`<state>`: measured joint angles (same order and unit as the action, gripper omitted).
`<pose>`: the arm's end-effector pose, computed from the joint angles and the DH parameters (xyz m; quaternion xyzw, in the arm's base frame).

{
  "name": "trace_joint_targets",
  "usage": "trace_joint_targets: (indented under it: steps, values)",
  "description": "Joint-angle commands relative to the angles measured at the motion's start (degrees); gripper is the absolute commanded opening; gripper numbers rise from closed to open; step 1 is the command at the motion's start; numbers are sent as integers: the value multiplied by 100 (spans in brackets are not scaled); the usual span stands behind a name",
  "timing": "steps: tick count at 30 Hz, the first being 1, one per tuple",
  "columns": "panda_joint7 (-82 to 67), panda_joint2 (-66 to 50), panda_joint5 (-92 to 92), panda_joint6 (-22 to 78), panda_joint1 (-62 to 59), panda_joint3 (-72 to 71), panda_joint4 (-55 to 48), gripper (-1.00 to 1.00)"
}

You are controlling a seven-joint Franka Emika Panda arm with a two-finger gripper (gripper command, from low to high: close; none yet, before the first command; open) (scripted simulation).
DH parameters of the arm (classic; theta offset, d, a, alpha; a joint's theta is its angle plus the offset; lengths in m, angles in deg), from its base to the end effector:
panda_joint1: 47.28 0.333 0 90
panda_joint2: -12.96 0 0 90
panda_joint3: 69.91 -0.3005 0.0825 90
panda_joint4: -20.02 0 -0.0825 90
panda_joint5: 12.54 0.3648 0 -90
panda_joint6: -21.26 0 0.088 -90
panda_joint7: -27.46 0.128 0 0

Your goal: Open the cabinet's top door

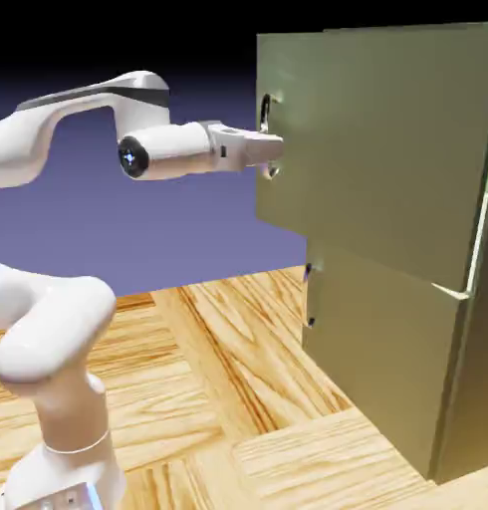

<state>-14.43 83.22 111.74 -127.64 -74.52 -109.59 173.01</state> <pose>0.3083 0.1129 0.5752 -0.6913 0.1488 -0.5941 0.3834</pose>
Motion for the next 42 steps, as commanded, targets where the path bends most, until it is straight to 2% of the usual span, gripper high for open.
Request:
trace_joint_targets:
  steps: [1, 11, 22, 33, 42]
  values:
    - [20, 94, -177, 123, 170, 207, 159, -100]
    - [384, 1107, -2250, 1396, 1167, 2284, 1283, -100]
    - [621, 1675, -4499, 2921, 1199, 4568, 1587, -100]
    - [492, 1246, -6496, 4612, 1294, 6853, 978, -100]
    - [304, 388, -7940, 6246, 2324, 8718, -452, -100]
